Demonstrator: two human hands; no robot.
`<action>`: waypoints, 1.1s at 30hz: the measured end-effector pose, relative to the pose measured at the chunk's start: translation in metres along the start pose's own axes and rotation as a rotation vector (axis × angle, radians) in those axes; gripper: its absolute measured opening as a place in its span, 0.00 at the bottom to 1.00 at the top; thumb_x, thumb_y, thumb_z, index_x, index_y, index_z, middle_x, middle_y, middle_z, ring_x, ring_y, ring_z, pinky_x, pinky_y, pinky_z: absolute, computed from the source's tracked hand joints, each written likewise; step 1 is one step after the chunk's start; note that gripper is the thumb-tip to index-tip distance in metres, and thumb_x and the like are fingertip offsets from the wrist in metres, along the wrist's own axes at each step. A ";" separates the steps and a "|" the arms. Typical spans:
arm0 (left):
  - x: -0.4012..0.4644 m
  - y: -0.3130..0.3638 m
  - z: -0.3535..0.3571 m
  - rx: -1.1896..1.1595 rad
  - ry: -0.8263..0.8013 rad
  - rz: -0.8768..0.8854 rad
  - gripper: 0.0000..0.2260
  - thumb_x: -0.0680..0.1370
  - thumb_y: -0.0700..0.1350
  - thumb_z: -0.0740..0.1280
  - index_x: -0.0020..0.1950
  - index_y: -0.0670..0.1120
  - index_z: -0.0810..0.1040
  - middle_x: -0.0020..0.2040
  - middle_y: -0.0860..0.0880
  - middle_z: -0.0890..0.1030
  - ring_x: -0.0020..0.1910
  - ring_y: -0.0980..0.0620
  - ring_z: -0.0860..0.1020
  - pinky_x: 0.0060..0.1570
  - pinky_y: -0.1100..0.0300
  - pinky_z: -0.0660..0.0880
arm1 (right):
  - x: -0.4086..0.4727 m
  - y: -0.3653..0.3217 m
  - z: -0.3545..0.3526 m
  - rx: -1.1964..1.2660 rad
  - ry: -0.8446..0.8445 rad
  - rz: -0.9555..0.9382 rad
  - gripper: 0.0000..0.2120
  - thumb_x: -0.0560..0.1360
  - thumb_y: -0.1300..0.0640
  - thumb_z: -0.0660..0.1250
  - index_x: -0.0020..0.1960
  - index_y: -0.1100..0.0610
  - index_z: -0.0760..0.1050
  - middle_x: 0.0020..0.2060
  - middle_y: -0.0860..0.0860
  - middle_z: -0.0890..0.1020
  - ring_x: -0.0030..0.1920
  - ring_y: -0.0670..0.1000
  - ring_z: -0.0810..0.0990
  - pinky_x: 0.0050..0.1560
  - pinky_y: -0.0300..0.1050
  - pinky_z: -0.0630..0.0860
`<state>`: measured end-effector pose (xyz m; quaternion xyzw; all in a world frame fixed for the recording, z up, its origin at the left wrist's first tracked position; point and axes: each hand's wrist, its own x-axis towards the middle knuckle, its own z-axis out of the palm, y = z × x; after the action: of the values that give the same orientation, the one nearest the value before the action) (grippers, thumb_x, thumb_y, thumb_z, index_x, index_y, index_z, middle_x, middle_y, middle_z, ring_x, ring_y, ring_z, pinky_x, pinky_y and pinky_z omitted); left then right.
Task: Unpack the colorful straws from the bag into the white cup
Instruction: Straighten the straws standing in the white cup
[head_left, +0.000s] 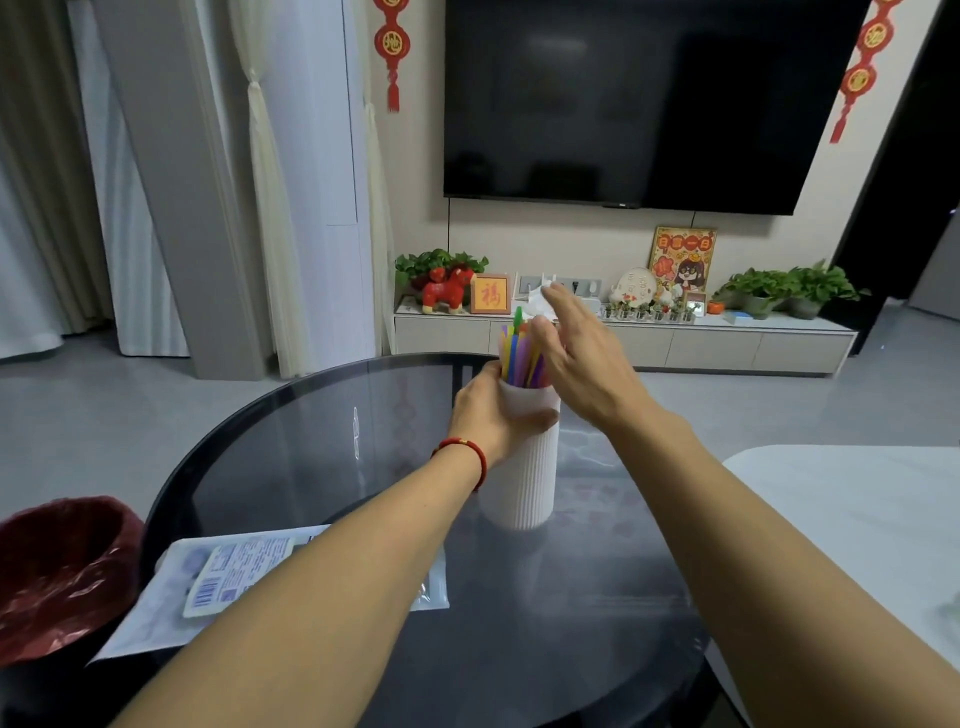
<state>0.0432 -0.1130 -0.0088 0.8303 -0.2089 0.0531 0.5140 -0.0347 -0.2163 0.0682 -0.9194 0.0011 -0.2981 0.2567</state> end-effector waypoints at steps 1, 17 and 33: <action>0.001 -0.001 0.000 -0.030 -0.011 0.000 0.32 0.63 0.62 0.76 0.64 0.57 0.73 0.52 0.56 0.80 0.50 0.56 0.77 0.44 0.64 0.73 | -0.005 -0.001 -0.001 0.032 0.074 0.006 0.24 0.88 0.52 0.55 0.82 0.58 0.63 0.82 0.55 0.65 0.82 0.53 0.60 0.80 0.49 0.57; -0.159 -0.086 -0.118 0.580 -0.024 -0.116 0.05 0.72 0.46 0.65 0.44 0.49 0.80 0.43 0.51 0.81 0.49 0.48 0.77 0.46 0.58 0.71 | -0.129 -0.001 0.138 0.092 -0.439 0.373 0.20 0.83 0.50 0.62 0.71 0.58 0.72 0.66 0.60 0.80 0.64 0.63 0.79 0.63 0.54 0.76; -0.222 -0.148 -0.249 -0.459 0.161 -0.865 0.11 0.80 0.45 0.67 0.57 0.40 0.78 0.44 0.39 0.83 0.32 0.42 0.81 0.30 0.56 0.82 | -0.129 -0.140 0.249 0.522 -0.664 0.464 0.11 0.78 0.55 0.69 0.42 0.60 0.84 0.27 0.54 0.80 0.25 0.52 0.76 0.32 0.44 0.77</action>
<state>-0.0669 0.2267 -0.0829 0.6997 0.1889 -0.1487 0.6728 -0.0254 0.0423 -0.1083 -0.8453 0.0491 0.0864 0.5250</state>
